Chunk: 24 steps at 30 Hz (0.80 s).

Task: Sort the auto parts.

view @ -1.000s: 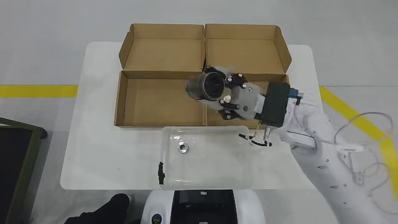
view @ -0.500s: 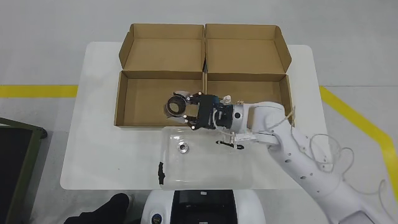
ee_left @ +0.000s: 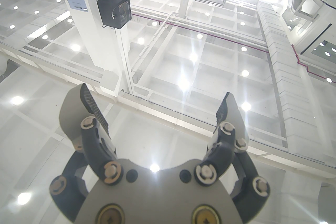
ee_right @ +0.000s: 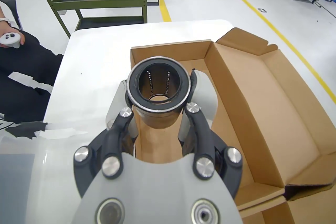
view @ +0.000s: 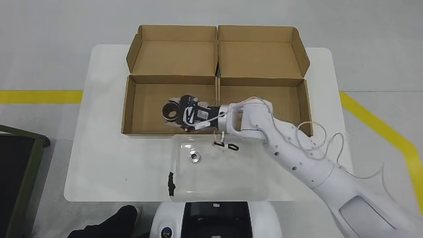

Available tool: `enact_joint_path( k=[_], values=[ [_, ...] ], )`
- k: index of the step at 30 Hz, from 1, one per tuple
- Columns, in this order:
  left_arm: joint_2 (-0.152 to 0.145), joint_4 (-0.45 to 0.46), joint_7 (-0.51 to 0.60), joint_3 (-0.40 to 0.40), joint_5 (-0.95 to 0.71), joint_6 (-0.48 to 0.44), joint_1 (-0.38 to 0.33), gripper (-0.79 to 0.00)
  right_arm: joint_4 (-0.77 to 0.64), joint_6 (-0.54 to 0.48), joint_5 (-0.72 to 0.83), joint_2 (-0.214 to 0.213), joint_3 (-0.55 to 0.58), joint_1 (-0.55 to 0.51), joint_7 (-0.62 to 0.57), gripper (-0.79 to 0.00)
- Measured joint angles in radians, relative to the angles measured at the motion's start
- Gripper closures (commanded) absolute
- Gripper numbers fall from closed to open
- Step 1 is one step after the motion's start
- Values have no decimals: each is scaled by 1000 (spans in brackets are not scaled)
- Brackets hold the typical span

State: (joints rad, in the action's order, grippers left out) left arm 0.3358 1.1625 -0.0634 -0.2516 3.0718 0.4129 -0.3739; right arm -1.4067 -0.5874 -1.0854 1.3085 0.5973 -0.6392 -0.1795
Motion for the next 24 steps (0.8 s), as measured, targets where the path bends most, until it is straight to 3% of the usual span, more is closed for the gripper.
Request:
enact_joint_path(
  k=[13, 24],
  values=[
    [0, 0, 0, 0, 0, 0, 0, -785, 224, 52, 23, 129, -134, 123, -30, 0],
    [0, 0, 0, 0, 0, 0, 0, -785, 400, 66, 14, 211, -179, 168, -39, -6]
  ],
)
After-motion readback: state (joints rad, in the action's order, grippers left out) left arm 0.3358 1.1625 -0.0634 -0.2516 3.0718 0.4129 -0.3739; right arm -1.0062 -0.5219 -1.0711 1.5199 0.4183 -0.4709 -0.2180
